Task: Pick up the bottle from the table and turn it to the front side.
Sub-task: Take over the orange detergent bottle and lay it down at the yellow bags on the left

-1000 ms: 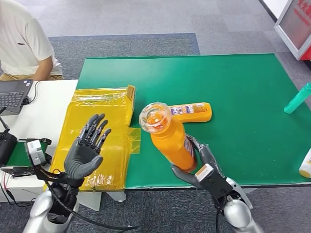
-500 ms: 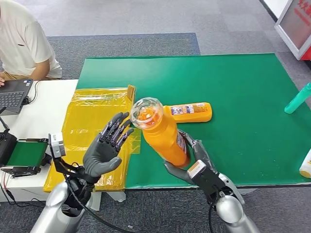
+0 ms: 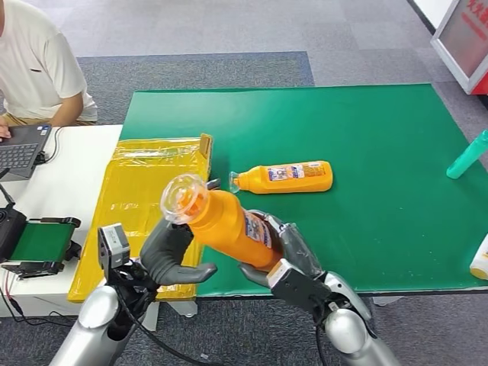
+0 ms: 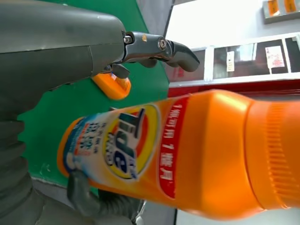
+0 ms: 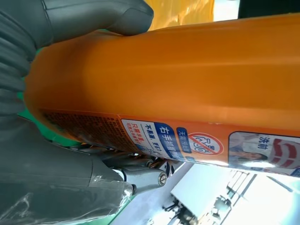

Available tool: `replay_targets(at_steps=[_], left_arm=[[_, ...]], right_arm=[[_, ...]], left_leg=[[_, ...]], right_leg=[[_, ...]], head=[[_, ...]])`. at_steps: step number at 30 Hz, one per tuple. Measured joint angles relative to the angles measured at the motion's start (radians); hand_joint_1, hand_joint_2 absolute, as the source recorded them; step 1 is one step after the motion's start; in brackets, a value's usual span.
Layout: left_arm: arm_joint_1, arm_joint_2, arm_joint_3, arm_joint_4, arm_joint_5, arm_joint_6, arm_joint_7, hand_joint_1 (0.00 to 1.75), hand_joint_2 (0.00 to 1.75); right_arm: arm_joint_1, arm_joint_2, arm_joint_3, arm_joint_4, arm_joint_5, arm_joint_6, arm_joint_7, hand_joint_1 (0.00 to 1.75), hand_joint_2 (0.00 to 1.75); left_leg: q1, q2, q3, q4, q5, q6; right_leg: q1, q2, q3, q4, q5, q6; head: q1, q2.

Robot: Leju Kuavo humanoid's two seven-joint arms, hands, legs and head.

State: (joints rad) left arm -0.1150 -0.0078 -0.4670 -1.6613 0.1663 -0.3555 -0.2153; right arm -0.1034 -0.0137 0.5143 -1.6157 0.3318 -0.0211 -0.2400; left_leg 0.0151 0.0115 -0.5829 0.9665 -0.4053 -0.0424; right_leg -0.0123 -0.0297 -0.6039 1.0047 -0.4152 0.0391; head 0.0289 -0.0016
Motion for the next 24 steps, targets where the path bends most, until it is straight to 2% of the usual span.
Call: replay_targets(at_steps=[5,11,20,21,24], left_arm=[[-0.014,-0.006,-0.025,-0.026,-0.067,0.033,-0.007,0.0,1.75],[-0.022,-0.009,-0.048,-0.037,-0.082,0.028,-0.017,0.0,1.75],[-0.024,-0.01,-0.07,-0.04,-0.022,-0.009,-0.025,0.01,1.75],[-0.024,-0.01,-0.072,-0.04,-0.016,-0.012,-0.025,0.31,1.75],[-0.024,-0.01,-0.077,-0.04,0.01,-0.021,-0.021,1.61,1.75]], right_arm=[[-0.001,0.0,0.028,0.005,0.016,0.003,0.002,1.75,1.75],[-0.003,0.0,0.049,0.009,0.037,0.013,0.005,1.75,1.75],[-0.01,0.0,0.053,0.015,0.041,0.01,0.001,1.75,1.75],[-0.011,0.0,0.053,0.016,0.04,0.01,0.001,1.75,1.75],[-0.013,0.0,0.053,0.019,0.038,0.005,-0.004,1.75,1.75]], left_leg=[[0.0,0.0,0.0,0.0,0.0,0.0],[0.0,0.0,0.0,0.0,0.0,0.0],[0.0,0.0,0.0,0.0,0.0,0.0],[0.0,0.0,0.0,0.0,0.0,0.0],[0.0,0.0,0.0,0.0,0.0,0.0]], right_leg=[[0.0,0.0,0.0,0.0,0.0,0.0],[0.0,0.0,0.0,0.0,0.0,0.0],[0.0,0.0,0.0,0.0,0.0,0.0],[0.0,0.0,0.0,0.0,0.0,0.0],[0.0,0.0,0.0,0.0,0.0,0.0]], head=[[0.0,0.0],[0.0,0.0],[0.0,0.0],[0.0,0.0],[0.0,0.0]])
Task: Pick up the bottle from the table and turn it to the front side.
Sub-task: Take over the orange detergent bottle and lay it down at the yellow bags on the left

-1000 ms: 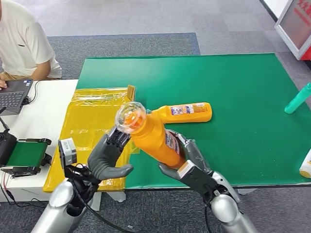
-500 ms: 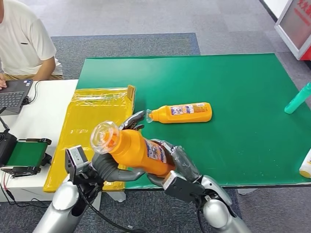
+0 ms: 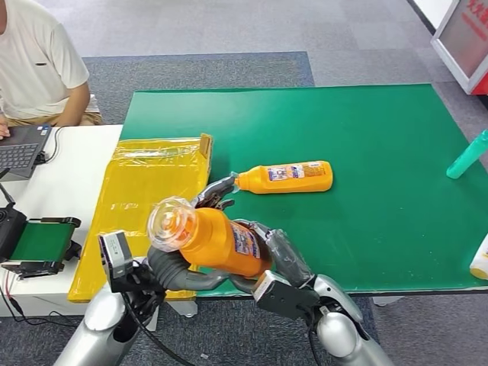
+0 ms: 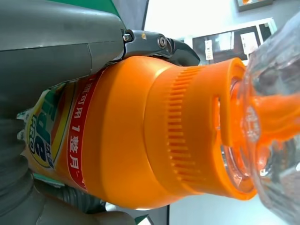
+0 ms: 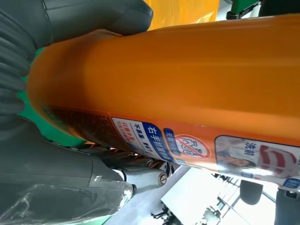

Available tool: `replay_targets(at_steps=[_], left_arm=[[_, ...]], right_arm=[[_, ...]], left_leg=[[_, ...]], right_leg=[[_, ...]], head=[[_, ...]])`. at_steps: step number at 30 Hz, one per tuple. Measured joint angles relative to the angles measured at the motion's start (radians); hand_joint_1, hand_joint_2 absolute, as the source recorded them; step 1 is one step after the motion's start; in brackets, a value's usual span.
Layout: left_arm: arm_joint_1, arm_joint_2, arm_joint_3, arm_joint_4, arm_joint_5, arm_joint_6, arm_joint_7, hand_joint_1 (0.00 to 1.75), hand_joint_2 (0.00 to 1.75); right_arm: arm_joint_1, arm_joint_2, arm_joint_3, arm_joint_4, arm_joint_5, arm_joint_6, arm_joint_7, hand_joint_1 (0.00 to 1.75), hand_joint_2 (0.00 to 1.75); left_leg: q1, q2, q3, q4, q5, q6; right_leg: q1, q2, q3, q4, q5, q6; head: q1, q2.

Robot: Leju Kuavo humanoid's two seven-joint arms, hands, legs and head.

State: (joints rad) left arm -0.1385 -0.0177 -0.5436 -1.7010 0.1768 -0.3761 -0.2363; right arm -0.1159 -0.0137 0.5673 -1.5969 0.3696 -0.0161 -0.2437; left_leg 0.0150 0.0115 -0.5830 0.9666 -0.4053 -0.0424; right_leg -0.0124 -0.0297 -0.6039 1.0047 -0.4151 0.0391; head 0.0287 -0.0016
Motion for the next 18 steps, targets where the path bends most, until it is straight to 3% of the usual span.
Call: replay_targets(at_steps=[1,18], left_arm=[[0.0,0.0,-0.002,0.0,0.012,-0.003,0.002,1.75,1.75],[0.0,-0.002,-0.01,0.0,0.102,0.004,0.018,1.75,1.75]], right_arm=[[0.0,0.0,0.0,0.001,-0.002,-0.003,-0.002,1.75,1.75],[0.024,0.0,-0.002,-0.019,-0.015,-0.031,-0.018,1.75,1.75]], left_leg=[[0.0,0.0,0.0,0.0,0.0,0.0],[0.0,0.0,0.0,0.0,0.0,0.0]], right_leg=[[0.0,0.0,0.0,0.0,0.0,0.0],[0.0,0.0,0.0,0.0,0.0,0.0]], head=[[0.0,0.0],[0.0,0.0]])
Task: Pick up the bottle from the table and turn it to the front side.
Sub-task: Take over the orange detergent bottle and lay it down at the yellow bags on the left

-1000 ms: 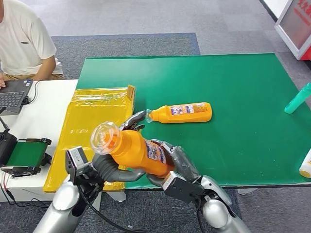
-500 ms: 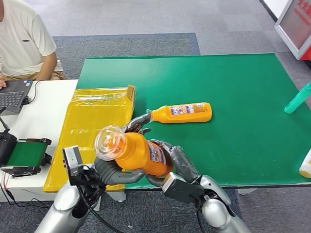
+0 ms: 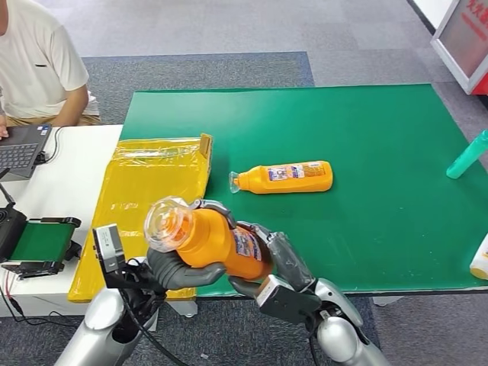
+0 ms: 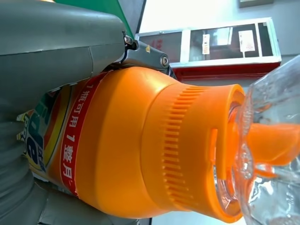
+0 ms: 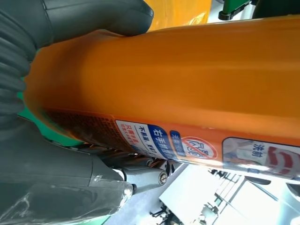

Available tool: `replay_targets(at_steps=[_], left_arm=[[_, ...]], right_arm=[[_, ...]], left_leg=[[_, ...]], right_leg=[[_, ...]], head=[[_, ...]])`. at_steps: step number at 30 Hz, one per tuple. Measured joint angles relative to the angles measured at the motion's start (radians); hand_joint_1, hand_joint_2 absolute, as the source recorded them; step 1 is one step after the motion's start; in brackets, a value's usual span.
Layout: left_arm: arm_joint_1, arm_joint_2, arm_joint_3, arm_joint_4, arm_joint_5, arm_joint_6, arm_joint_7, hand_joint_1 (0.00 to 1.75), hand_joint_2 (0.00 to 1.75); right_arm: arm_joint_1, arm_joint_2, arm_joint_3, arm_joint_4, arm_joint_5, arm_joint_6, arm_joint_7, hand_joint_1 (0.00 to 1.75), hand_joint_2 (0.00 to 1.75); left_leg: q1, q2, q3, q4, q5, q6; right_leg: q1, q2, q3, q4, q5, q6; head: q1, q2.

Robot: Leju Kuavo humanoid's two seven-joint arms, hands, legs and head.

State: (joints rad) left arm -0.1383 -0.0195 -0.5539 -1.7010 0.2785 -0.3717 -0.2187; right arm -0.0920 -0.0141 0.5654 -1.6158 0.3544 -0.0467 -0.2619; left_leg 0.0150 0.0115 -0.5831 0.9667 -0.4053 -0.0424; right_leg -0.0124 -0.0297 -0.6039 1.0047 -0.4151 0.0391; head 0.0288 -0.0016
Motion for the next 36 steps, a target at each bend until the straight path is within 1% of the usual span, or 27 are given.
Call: replay_targets(at_steps=[3,4,7,8,12,16,20,22,26,31,36], left_arm=[[0.0,0.0,0.0,0.0,0.011,0.004,0.003,1.75,1.75],[0.0,-0.001,0.0,0.0,0.014,0.005,0.003,1.75,1.75],[0.003,-0.003,0.0,0.0,0.026,0.018,0.003,1.75,1.75],[0.005,-0.004,0.0,0.0,0.032,0.026,0.003,1.75,1.75],[0.022,-0.008,0.009,-0.002,0.023,0.08,-0.005,1.75,1.75],[0.038,-0.006,0.039,-0.02,-0.073,0.167,-0.03,1.75,1.75],[0.048,-0.002,0.067,-0.033,-0.119,0.2,-0.04,1.75,1.75],[0.053,-0.002,0.074,-0.042,-0.235,0.274,-0.054,1.75,1.75],[0.057,0.001,0.108,-0.071,-0.66,0.527,-0.06,1.75,1.75],[0.06,0.002,0.163,-0.079,-0.916,0.689,-0.046,1.75,1.75],[0.062,0.005,0.206,-0.076,-1.173,0.829,0.001,1.75,1.75]], right_arm=[[0.006,0.0,-0.002,-0.009,-0.001,-0.006,0.0,1.75,1.75],[0.007,0.0,-0.002,-0.01,-0.001,-0.007,0.0,1.55,1.75],[0.01,0.0,-0.005,-0.014,-0.003,-0.011,-0.001,0.24,1.75],[0.011,0.0,-0.007,-0.015,-0.004,-0.017,-0.001,0.0,1.75],[0.016,0.0,-0.021,-0.024,-0.008,-0.042,0.002,0.0,1.75],[0.021,0.0,-0.05,-0.036,-0.013,-0.068,0.006,0.0,1.75],[0.022,0.0,-0.073,-0.046,-0.014,-0.073,0.008,0.0,1.75],[0.026,0.0,-0.08,-0.052,-0.012,-0.077,0.012,0.0,1.75],[0.045,0.0,-0.111,-0.086,0.0,-0.078,0.028,0.0,1.75],[0.077,0.0,-0.159,-0.142,0.009,-0.079,0.03,0.0,1.75],[0.104,0.0,-0.196,-0.204,0.011,-0.08,0.013,0.0,1.75]], left_leg=[[0.0,0.0,0.0,0.0,0.0,0.0],[0.0,0.0,0.0,0.0,0.0,0.0],[0.0,0.0,0.0,0.0,0.0,0.0],[0.0,0.0,0.0,0.0,0.0,0.0],[0.0,0.0,0.0,0.0,0.0,0.0],[0.0,0.0,0.0,0.0,0.0,0.0],[0.0,0.0,0.0,0.0,0.0,0.0],[0.0,0.0,0.0,0.0,0.0,0.0],[0.0,0.0,0.0,0.0,0.0,0.0],[0.0,0.0,0.0,0.0,0.0,0.0],[0.0,0.0,0.0,0.0,0.0,0.0]], right_leg=[[0.0,0.0,0.0,0.0,0.0,0.0],[0.0,0.0,0.0,0.0,0.0,0.0],[0.0,0.0,0.0,0.0,0.0,0.0],[0.0,0.0,0.0,0.0,0.0,0.0],[0.0,0.0,0.0,0.0,0.0,0.0],[0.0,0.0,0.0,0.0,0.0,0.0],[0.0,0.0,0.0,0.0,0.0,0.0],[0.0,0.0,0.0,0.0,0.0,0.0],[0.0,0.0,0.0,0.0,0.0,0.0],[0.0,0.0,0.0,0.0,0.0,0.0],[0.0,0.0,0.0,0.0,0.0,0.0]], head=[[0.0,0.0],[0.0,0.0],[0.0,0.0],[0.0,0.0],[0.0,0.0],[0.0,0.0],[0.0,0.0],[0.0,0.0],[0.0,0.0],[0.0,0.0],[0.0,0.0]])
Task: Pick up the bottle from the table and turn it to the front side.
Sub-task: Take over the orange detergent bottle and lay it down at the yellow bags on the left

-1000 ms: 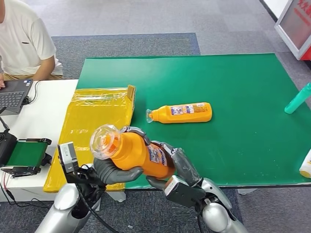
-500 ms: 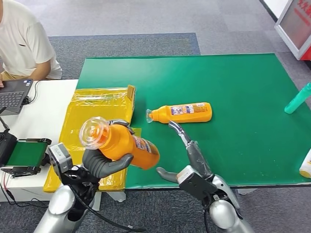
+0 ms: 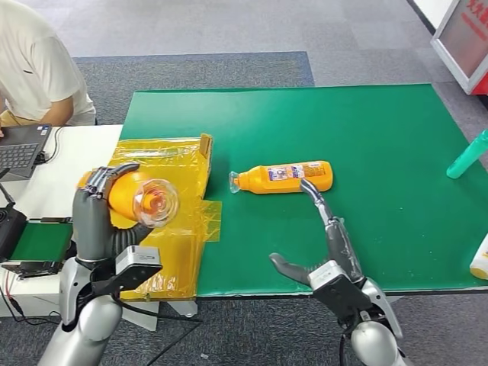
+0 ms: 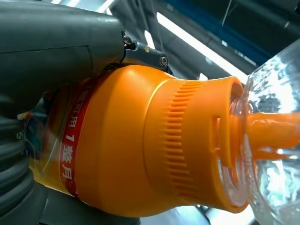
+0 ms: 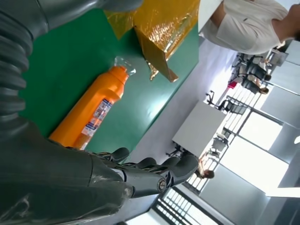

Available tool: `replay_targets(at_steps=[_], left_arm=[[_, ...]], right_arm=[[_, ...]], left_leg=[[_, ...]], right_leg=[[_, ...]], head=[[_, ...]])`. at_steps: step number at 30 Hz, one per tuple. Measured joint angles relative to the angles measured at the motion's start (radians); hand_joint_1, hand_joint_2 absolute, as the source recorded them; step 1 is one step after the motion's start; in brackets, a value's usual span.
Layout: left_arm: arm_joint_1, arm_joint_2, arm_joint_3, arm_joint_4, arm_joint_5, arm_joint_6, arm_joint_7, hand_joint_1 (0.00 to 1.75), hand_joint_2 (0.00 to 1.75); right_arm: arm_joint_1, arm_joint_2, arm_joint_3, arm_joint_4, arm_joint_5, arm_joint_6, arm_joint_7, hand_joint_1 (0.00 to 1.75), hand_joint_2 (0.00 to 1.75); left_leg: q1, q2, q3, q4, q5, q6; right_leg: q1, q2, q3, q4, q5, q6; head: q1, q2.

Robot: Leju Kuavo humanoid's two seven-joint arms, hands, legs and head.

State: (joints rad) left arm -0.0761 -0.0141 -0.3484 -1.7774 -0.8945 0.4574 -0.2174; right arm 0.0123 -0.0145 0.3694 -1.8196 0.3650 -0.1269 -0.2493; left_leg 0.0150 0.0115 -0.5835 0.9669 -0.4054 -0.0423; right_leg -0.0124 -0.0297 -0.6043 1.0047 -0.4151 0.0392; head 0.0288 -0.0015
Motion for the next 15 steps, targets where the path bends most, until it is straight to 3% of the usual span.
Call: replay_targets(at_steps=[5,12,15], left_arm=[[-0.003,0.011,0.036,0.021,-0.123,0.04,0.04,1.75,1.75],[-0.008,0.02,0.055,0.045,-0.157,0.044,0.053,1.75,1.75],[-0.02,0.032,0.058,0.062,-0.256,0.034,0.098,1.75,1.75]], right_arm=[[0.022,0.0,-0.026,-0.07,-0.004,-0.003,-0.016,0.0,1.75],[0.034,0.0,-0.038,-0.112,-0.009,-0.003,-0.023,0.0,1.75],[0.044,-0.001,-0.045,-0.137,-0.027,-0.004,-0.056,0.0,1.75]], left_leg=[[0.0,0.0,0.0,0.0,0.0,0.0],[0.0,0.0,0.0,0.0,0.0,0.0],[0.0,0.0,0.0,0.0,0.0,0.0]], right_leg=[[0.0,0.0,0.0,0.0,0.0,0.0],[0.0,0.0,0.0,0.0,0.0,0.0],[0.0,0.0,0.0,0.0,0.0,0.0]], head=[[0.0,0.0],[0.0,0.0],[0.0,0.0]])
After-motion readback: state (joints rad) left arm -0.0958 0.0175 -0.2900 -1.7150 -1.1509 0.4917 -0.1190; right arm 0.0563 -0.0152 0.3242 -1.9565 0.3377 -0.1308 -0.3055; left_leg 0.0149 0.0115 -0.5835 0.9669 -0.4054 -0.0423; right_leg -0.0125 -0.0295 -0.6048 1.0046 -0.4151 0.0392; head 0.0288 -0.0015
